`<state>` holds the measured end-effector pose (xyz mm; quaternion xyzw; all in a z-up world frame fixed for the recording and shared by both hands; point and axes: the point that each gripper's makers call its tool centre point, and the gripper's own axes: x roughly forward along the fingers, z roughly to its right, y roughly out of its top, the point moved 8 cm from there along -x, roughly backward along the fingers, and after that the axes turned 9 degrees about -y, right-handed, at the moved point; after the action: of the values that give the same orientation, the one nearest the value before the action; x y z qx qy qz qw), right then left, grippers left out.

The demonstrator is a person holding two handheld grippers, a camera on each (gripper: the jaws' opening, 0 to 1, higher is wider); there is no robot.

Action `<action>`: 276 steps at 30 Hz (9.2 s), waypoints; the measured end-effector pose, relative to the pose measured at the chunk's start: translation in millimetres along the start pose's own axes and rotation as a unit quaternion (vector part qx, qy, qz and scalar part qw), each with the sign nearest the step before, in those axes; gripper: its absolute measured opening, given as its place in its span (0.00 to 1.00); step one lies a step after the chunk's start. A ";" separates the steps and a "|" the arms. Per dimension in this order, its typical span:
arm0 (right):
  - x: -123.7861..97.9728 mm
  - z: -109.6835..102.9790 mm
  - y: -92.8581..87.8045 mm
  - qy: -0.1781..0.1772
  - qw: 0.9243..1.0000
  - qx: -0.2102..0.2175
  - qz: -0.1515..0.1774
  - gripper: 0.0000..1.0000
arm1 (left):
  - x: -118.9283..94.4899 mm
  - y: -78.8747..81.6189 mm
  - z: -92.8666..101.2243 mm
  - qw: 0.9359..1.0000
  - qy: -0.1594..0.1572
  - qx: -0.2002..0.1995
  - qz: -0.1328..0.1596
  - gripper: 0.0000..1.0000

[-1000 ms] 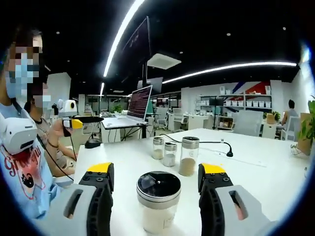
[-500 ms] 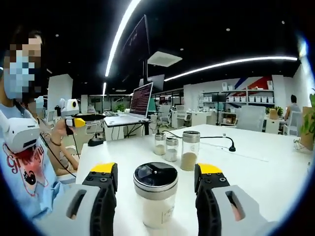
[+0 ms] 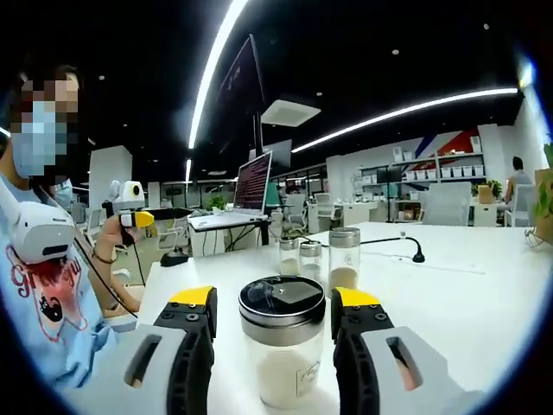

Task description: Rotate the seasoning bottle until the label or dispensing opening points toward the visible target arrow and the bottle remains upright within the marked orientation range

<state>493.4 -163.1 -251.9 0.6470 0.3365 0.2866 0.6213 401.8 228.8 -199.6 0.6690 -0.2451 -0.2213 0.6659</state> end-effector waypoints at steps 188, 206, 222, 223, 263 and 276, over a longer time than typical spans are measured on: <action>-21.1 13.4 17.1 0.007 0.999 -0.045 0.008 0.67 | 2.0 -6.6 -0.1 1.000 0.007 -0.022 0.004 0.94; 6.1 2.6 12.5 0.044 0.994 -0.084 -0.049 0.57 | -3.3 -6.4 -3.6 1.000 0.017 -0.015 0.001 0.94; 15.9 0.7 5.3 0.058 0.996 -0.055 -0.048 0.43 | -2.0 -4.7 -1.0 1.000 0.011 -0.016 0.006 0.94; 15.4 0.2 4.6 0.059 0.996 -0.058 -0.046 0.43 | -1.5 -5.1 -1.6 1.000 0.012 -0.017 0.005 0.94; 14.2 -12.2 3.1 -0.074 0.995 -0.041 -0.051 0.42 | 0.8 -6.2 -4.6 0.999 0.014 -0.030 0.017 0.94; 15.9 -17.5 2.1 -0.129 0.990 -0.039 -0.046 0.42 | 4.9 -3.1 2.9 1.000 -0.004 -0.018 0.025 0.94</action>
<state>489.5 -139.8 -249.4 0.6377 0.2716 0.1842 0.6969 404.0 223.4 -202.5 0.6495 -0.2606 -0.2117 0.6822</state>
